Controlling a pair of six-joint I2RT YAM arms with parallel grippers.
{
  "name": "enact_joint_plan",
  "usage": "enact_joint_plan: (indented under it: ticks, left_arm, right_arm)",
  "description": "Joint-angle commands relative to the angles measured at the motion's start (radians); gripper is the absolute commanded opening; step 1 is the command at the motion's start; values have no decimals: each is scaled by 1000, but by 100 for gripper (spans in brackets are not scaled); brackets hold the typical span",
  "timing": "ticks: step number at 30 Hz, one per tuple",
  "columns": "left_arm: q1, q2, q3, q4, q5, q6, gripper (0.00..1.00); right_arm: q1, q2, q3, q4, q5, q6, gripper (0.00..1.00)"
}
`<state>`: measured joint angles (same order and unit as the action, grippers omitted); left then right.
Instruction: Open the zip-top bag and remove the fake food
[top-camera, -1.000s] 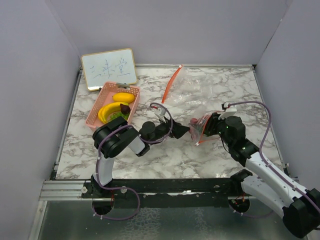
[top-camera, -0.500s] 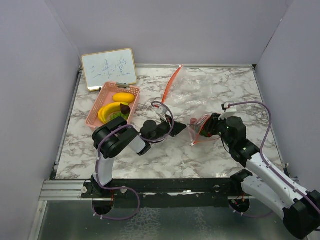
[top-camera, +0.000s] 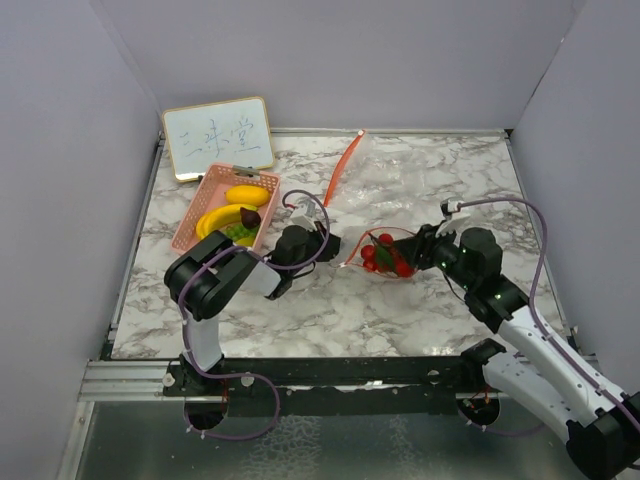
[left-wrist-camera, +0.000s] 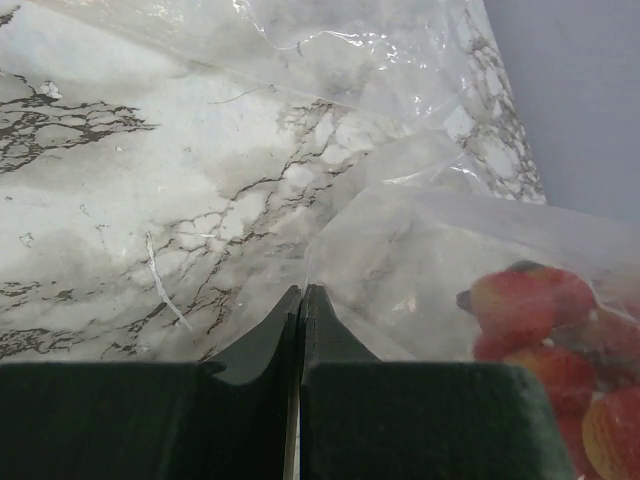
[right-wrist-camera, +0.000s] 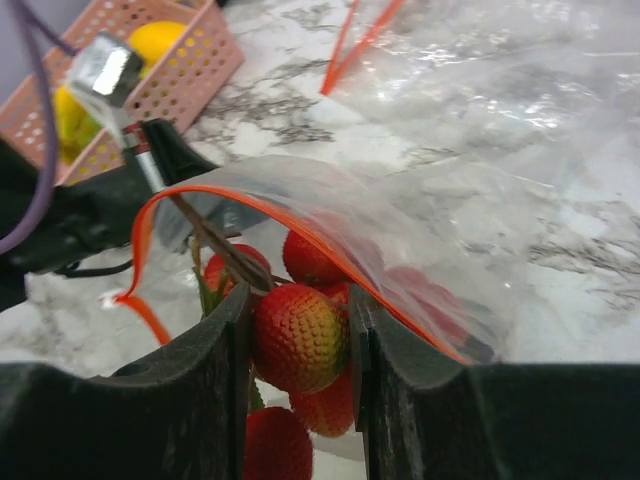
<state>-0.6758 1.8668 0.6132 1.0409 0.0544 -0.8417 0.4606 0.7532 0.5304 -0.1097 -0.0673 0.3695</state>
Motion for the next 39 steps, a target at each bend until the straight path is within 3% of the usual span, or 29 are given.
enact_joint_plan:
  ticks: [1,6,15,20,24,32,35,39]
  left_arm:
    - [-13,-9,62,-146,-58,22,0]
    - [-13,-5,133,-215,-66,16,0]
    - [-8,44,189,-296,-91,43,0]
    - [53,90,195,-282,9,-28,0]
    - [67,81,194,-298,5,-16,0]
    - [62,6,135,-223,59,-45,0]
    - [43,-71,112,-248,63,-8,16]
    - [23,-176,152,-402,68,94,59]
  right_arm:
    - [-5,-6,34,79,-291,34,2]
    - [-6,33,59,61,-449,26,2]
    - [-5,-34,113,60,-407,49,1]
    - [-5,-62,124,68,-447,37,1]
    - [-5,-109,115,78,-410,48,1]
    - [-6,-15,181,102,-379,37,1]
    - [-5,36,226,107,-330,14,1]
    - [-5,100,287,120,-276,-3,1]
